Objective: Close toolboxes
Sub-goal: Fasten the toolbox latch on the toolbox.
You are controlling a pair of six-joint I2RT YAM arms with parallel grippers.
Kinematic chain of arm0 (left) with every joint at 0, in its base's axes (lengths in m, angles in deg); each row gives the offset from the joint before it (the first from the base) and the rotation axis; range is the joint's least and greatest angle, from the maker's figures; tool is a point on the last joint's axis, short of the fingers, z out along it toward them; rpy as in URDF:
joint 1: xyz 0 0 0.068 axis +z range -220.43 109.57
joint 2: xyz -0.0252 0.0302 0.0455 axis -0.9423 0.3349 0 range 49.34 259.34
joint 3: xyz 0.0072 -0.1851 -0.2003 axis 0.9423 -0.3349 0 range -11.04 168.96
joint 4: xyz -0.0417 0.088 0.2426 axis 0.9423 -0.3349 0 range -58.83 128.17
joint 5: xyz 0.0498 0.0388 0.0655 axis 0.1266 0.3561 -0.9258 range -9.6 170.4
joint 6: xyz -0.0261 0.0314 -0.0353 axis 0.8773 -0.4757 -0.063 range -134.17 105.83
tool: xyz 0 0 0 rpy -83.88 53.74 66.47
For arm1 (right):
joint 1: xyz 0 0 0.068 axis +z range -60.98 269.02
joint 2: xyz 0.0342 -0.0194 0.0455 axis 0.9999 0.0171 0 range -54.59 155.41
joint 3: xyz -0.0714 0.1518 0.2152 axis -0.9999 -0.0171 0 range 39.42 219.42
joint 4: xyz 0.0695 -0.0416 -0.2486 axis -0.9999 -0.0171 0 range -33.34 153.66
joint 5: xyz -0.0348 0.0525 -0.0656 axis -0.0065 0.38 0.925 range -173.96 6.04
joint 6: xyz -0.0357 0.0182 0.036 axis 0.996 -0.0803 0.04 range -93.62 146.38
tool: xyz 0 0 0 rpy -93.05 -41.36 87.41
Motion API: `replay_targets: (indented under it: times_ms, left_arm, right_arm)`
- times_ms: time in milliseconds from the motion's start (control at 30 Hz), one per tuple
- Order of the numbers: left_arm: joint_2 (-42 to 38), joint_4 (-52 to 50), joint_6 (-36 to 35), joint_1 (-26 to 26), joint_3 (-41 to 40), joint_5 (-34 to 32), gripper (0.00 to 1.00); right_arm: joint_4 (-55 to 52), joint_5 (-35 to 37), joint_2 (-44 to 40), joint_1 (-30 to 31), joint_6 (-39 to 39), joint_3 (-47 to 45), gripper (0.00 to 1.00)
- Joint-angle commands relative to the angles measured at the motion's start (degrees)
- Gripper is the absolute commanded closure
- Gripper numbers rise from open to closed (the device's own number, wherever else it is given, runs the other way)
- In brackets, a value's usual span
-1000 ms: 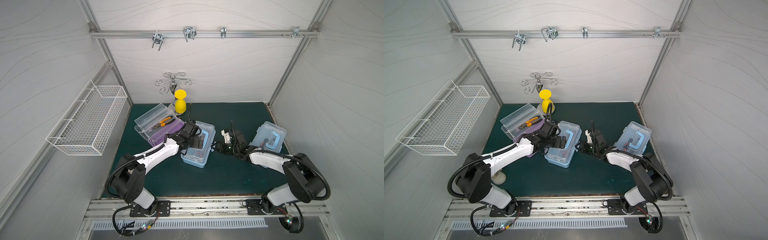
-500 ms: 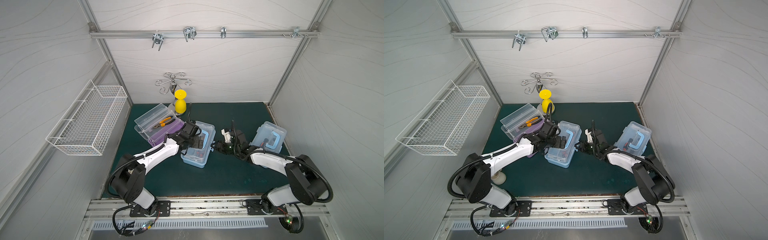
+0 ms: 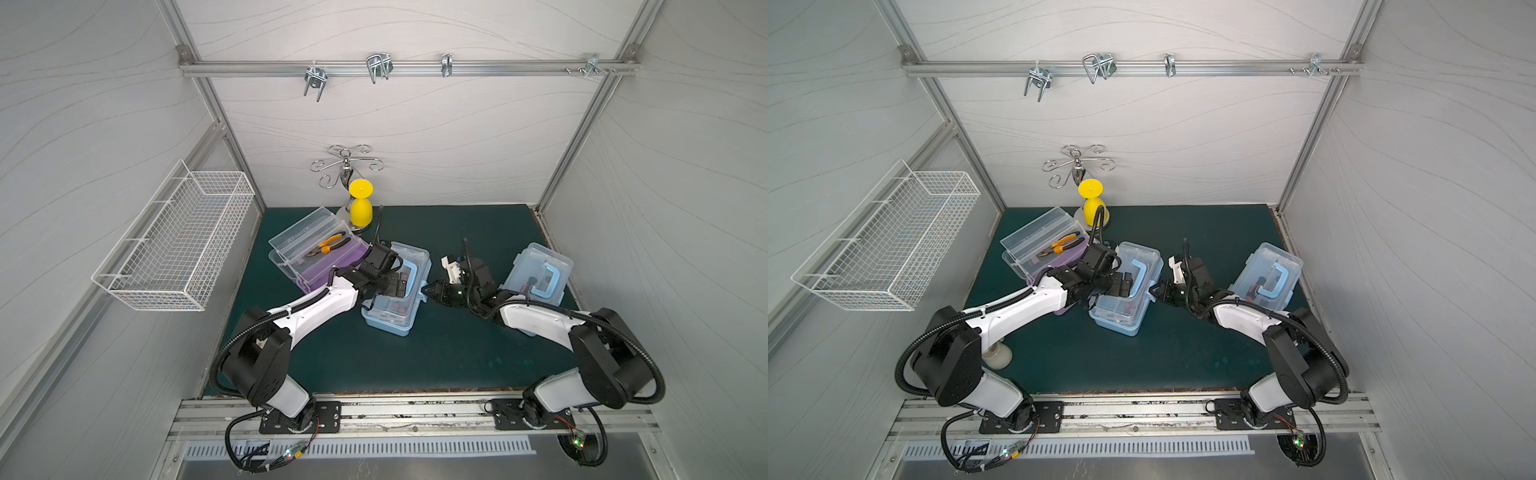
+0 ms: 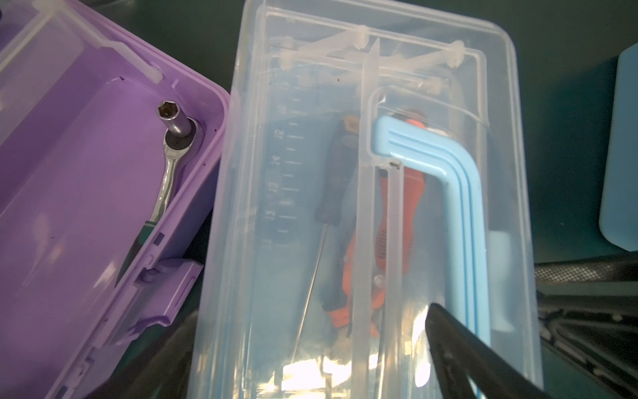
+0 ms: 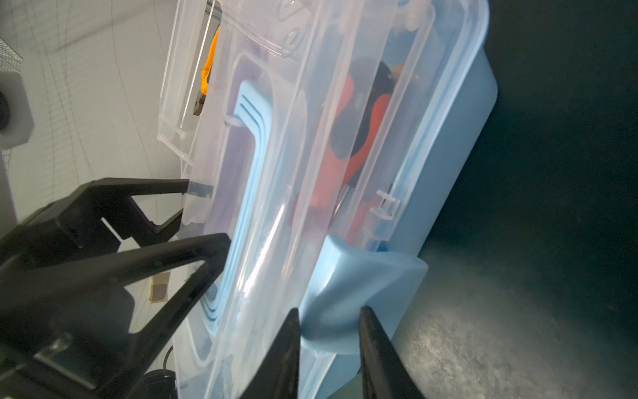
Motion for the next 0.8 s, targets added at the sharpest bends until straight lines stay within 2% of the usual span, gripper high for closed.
replay_targets:
  times_ms: [0, 433, 767]
  left_arm:
    - [0.45, -0.79, 0.10, -0.40, -0.69, 0.86, 0.02]
    - [0.67, -0.44, 0.27, -0.40, -0.61, 1.36, 0.02]
    - [1.55, 0.44, 0.72, -0.40, -0.79, 2.48, 0.02]
  right_arm:
    - [1.15, -1.30, 1.64, 0.46, -0.01, 1.54, 0.72]
    - [-0.60, -0.50, 3.61, 1.33, 0.84, 3.48, 0.75]
    - [-9.15, 6.25, 4.68, 3.33, 5.86, 6.74, 0.76]
